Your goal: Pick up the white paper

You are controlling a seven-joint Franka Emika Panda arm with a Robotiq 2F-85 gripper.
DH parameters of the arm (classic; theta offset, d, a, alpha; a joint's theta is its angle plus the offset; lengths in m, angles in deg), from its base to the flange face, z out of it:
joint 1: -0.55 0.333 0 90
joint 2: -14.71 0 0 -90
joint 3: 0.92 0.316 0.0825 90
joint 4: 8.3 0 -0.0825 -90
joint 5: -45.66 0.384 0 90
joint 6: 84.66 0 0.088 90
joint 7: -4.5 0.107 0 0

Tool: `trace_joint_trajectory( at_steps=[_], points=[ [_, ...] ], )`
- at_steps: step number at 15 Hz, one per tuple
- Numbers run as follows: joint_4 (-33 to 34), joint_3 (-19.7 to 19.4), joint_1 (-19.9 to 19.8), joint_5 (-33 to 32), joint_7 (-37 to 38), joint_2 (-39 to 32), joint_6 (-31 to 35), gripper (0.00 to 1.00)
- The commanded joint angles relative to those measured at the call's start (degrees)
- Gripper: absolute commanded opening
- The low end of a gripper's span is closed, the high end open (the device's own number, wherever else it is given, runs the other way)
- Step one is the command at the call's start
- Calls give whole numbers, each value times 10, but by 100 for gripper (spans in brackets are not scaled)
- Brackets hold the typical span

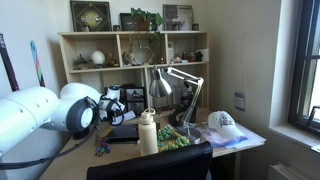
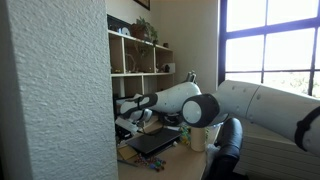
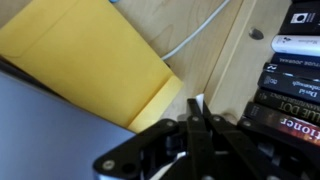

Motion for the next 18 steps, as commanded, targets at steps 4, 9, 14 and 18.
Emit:
trace_joint_trajectory(
  at_steps=[4,9,14,18],
  points=[
    [-9,37,-4,19,-27,33,2,1],
    [-41,93,-30,38,-64,64,1,0],
    [-109,142,-73,74,-69,97,3,0],
    [-208,196,-128,114,-95,139,-37,0]
  ],
)
